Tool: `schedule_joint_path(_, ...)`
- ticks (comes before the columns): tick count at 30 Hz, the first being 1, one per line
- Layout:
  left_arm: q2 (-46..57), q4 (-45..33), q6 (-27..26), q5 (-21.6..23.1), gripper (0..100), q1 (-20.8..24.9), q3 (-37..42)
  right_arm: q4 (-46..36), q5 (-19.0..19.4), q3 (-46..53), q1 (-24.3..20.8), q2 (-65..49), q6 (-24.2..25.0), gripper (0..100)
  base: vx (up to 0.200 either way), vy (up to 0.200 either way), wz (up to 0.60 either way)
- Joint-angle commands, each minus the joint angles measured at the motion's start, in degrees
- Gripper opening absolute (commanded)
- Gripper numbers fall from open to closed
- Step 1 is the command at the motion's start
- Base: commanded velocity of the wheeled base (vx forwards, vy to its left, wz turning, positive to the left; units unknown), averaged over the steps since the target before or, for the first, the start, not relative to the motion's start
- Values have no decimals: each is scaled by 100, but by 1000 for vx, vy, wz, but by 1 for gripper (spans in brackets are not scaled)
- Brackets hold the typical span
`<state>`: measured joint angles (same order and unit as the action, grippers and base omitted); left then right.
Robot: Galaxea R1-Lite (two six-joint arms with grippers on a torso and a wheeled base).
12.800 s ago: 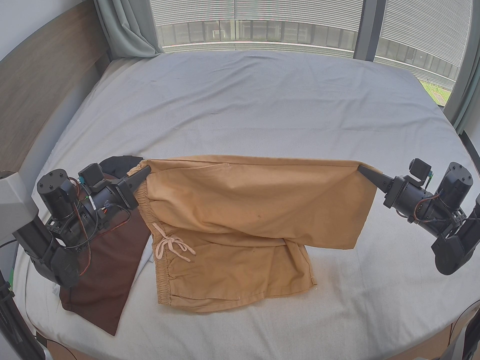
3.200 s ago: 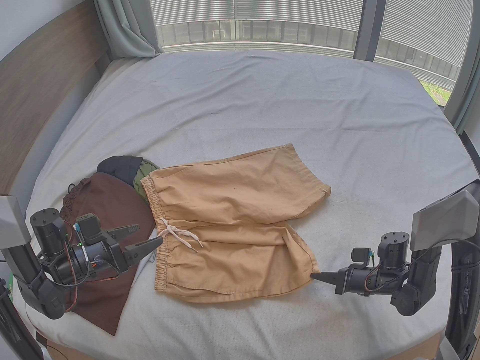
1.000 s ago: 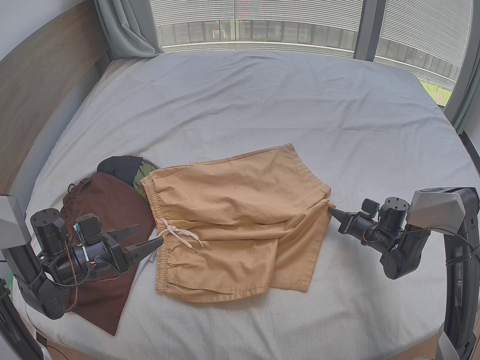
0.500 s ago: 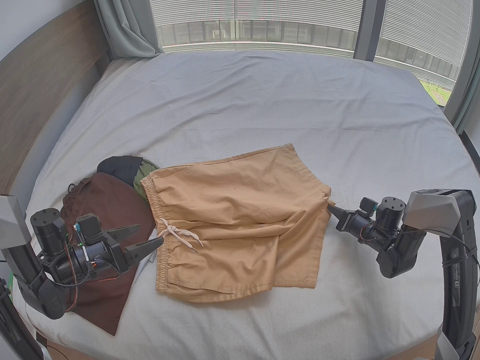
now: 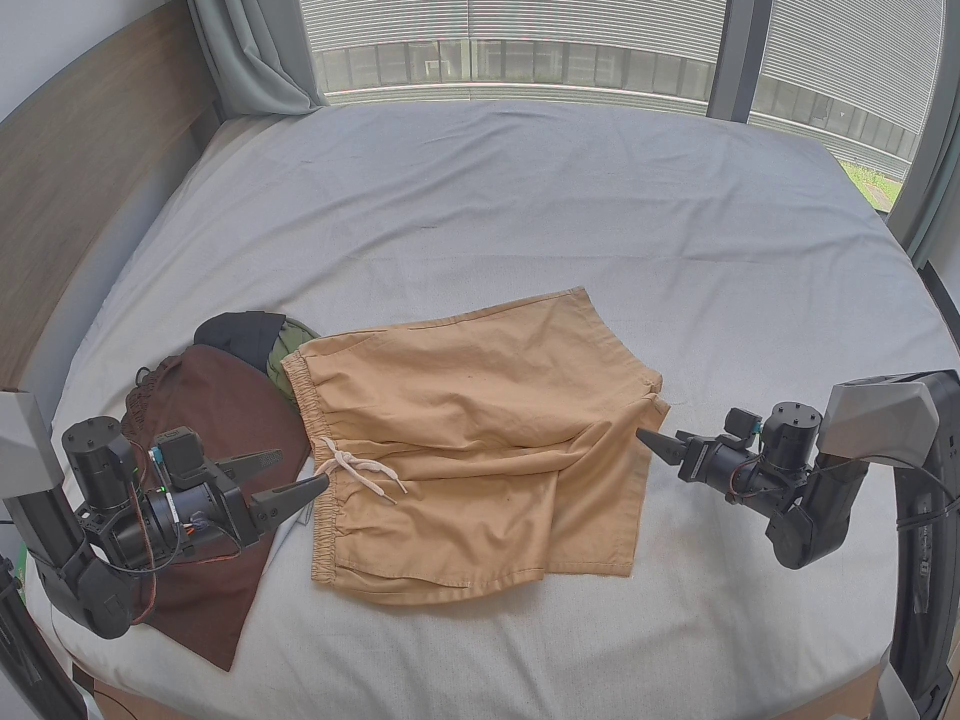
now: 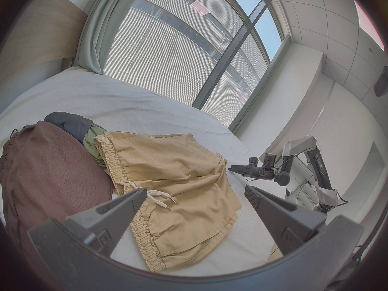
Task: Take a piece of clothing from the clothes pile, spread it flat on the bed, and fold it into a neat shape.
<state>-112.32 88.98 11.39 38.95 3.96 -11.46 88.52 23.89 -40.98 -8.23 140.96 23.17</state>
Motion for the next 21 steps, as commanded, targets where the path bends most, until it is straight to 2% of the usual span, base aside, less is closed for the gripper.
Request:
schedule_joint_path(1,0,5,4,7,100,26,82,-27,344,970,-56,-719,-340,100,0,0,0)
schedule_joint_path(5,9,5,-5,95,100,34,144,-19,458,1268,-38,-754,-595,100,0,0,0)
schedule_joint_path(10,9,5,-5,113,100,34,144,-27,485,1594,-82,-754,-656,100,0,0,0)
schedule_joint_path(13,9,5,-5,113,100,26,135,-27,740,1936,-82,-754,-832,100,0,0,0)
schedule_joint_path(16,9,5,-5,113,100,26,144,-27,898,2103,-109,-728,-885,100,0,0,0)
schedule_joint_path(21,-9,5,-5,113,100,26,144,-27,933,2209,-293,-658,-894,100,0,0,0)
